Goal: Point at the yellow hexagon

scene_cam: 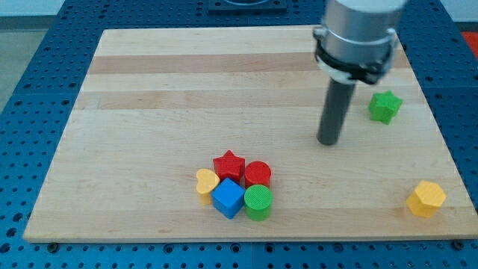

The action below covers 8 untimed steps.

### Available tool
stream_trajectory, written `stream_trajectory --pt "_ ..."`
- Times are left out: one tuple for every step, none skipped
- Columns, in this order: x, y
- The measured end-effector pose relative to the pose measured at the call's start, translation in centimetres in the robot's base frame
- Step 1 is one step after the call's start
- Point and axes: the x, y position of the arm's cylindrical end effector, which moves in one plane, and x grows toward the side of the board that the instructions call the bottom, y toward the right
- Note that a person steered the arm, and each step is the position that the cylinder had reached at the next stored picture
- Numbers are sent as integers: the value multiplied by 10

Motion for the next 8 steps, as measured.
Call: stream_trajectory --pt "53 8" --pt "49 18" --pt "40 62" --pt "40 124" --pt "42 193" --pt "64 213" --pt "87 209" --pt "80 208"
